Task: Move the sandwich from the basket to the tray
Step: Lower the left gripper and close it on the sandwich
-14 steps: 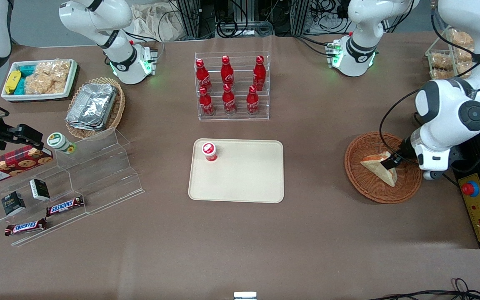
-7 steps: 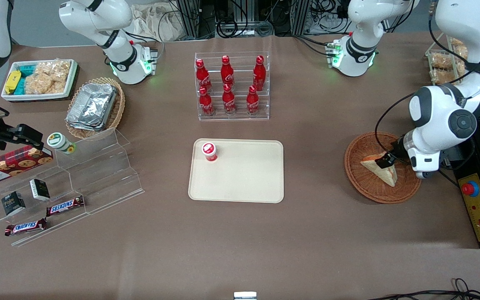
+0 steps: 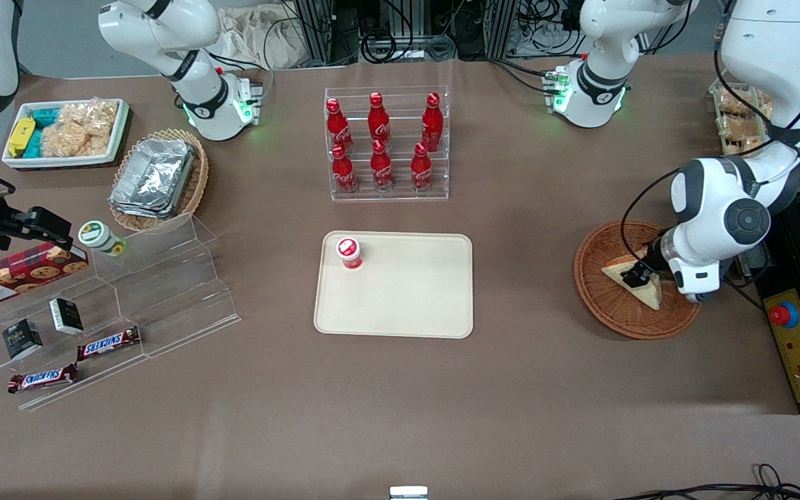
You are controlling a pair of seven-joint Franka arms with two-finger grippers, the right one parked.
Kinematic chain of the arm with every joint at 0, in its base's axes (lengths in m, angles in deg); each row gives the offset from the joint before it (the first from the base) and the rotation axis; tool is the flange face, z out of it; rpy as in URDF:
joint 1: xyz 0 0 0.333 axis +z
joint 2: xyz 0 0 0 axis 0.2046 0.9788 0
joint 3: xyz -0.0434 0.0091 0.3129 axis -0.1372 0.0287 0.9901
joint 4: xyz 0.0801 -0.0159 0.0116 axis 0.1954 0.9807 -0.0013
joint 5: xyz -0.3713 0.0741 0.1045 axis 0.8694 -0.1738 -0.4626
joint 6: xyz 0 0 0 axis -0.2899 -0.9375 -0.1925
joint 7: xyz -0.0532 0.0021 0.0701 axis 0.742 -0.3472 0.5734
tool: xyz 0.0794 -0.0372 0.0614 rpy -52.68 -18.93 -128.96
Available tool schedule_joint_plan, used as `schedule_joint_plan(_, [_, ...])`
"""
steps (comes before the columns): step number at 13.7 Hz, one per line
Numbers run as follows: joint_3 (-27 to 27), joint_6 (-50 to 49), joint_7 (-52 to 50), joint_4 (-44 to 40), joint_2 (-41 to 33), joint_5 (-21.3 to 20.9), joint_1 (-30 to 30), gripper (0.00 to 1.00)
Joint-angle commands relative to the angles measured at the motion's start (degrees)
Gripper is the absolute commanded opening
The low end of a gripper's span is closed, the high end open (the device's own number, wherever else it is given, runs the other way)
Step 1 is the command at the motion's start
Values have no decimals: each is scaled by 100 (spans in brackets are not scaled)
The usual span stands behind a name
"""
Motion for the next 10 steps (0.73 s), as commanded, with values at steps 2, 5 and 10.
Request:
schedule_joint_plan(2, [-61,-112,-314,-313,-18,-170,-41,0])
schedule_joint_plan(5, [-219,-1145,-261,-1030,-80,-179,-356,0])
schedule_joint_plan(10, [-272,-3284,-24,-2930,113,-65,-1515,0])
